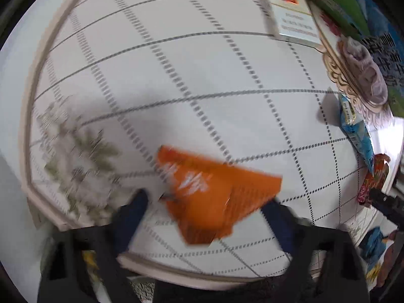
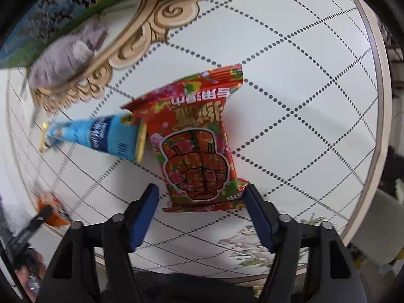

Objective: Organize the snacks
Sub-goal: 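Grasp the orange packet with the left gripper while the right grasps the red snack bag, then carry both packets into the box and release them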

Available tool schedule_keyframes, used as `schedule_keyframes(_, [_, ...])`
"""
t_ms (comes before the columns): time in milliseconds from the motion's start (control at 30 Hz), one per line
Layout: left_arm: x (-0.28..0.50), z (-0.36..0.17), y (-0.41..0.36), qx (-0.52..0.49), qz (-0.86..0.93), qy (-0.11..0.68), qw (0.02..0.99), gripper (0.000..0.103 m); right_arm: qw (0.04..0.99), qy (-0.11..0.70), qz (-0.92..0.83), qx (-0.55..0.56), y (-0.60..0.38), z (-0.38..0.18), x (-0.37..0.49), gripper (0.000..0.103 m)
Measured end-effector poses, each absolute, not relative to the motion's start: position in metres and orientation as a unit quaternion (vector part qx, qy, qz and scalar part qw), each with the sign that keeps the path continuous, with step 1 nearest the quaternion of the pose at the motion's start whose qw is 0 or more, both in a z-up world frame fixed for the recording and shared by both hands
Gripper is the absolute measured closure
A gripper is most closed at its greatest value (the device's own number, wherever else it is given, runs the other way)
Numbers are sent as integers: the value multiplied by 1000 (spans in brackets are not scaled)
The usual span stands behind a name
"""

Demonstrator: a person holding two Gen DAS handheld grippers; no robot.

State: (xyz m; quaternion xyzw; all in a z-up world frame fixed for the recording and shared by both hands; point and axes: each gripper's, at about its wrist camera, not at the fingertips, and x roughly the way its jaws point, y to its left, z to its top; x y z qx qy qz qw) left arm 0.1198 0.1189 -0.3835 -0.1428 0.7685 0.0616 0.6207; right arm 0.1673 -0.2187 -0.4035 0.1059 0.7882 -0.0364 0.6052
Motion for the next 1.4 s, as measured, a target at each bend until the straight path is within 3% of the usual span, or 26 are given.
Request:
schedule_keyframes(67, [127, -392, 112, -122, 47, 776, 617, 46, 614, 781, -51, 102, -218, -398, 173, 24])
schedule_keyframes(400, [172, -392, 69, -74, 8, 771, 632, 52, 611, 781, -69, 105, -222, -421, 170, 23])
schedule_keyframes(467, [181, -392, 58, -57, 4, 769, 637, 52, 614, 779, -81, 96, -221, -424, 164, 28])
schedule_keyframes(533, [185, -387, 47, -49, 0, 767, 640, 53, 618, 776, -79, 92, -218, -422, 163, 48])
schedule_keyframes(733, [196, -366, 30, -37, -23, 760, 648, 54, 624, 766, -88, 128, -224, -398, 159, 54])
schedule_keyframes(1133, [207, -250, 17, -85, -93, 710, 693, 54, 670, 714, -15, 204, -221, -266, 161, 55])
schedule_keyframes(1400, [268, -152, 0, -73, -142, 651, 742, 54, 721, 667, 37, 186, -199, -183, 235, 55])
